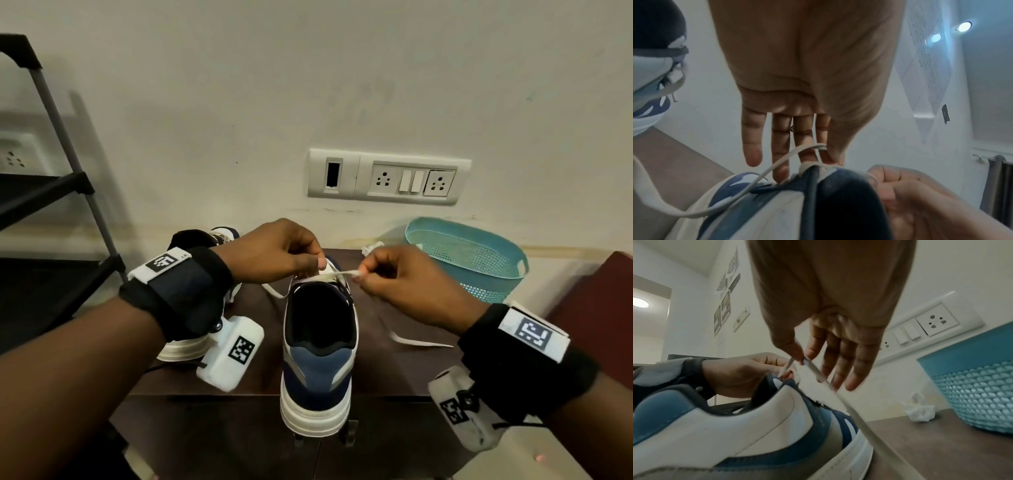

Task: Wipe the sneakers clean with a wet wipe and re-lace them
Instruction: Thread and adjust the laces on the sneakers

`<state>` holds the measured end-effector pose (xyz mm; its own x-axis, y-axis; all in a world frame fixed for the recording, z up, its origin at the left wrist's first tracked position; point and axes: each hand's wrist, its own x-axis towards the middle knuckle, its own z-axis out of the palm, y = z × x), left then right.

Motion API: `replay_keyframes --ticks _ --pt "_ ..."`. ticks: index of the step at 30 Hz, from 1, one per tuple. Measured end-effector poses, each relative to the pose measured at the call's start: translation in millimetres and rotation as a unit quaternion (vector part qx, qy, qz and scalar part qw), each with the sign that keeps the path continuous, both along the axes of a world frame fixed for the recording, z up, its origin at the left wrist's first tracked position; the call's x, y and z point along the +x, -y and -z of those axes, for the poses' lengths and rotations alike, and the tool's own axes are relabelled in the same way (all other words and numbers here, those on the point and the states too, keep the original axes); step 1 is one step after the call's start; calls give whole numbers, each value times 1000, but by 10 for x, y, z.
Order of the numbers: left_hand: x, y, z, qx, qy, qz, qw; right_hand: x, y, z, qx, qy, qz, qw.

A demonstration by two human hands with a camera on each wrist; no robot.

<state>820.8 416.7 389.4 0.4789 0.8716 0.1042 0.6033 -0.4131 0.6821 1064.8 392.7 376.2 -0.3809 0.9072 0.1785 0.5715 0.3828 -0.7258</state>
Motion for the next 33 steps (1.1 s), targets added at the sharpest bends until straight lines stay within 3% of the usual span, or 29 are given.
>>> replay_keyframes --ticks 3,7,10,13,17,21,25,27,30,33 --pt "22 55 -39 -21 25 23 999 -56 -69 -119 48 -82 -10 995" --pt "65 110 -108 -39 64 27 997 -214 -153 -163 60 -114 44 991" --pt "47 109 -113 49 6 -24 998 -267 -177 -99 -26 -86 57 994" --pt "32 88 -78 86 0 -70 994 -321 -142 -78 -128 -62 -1 990" --pt "52 88 -48 86 16 -102 991 -333 -117 -125 -217 -131 -39 967" --pt "100 100 -50 90 9 -101 991 -290 -84 -110 -126 -98 -42 986" --pt "109 96 -51 99 0 -125 987 -189 -92 -198 26 47 30 998" --pt "112 93 -40 103 -9 -131 986 -114 -54 -293 20 53 42 997" --pt "136 96 -26 87 3 -116 990 -22 21 -395 -159 -110 21 981" --pt "140 98 -23 95 3 -125 988 121 34 -472 -305 -291 6 907"
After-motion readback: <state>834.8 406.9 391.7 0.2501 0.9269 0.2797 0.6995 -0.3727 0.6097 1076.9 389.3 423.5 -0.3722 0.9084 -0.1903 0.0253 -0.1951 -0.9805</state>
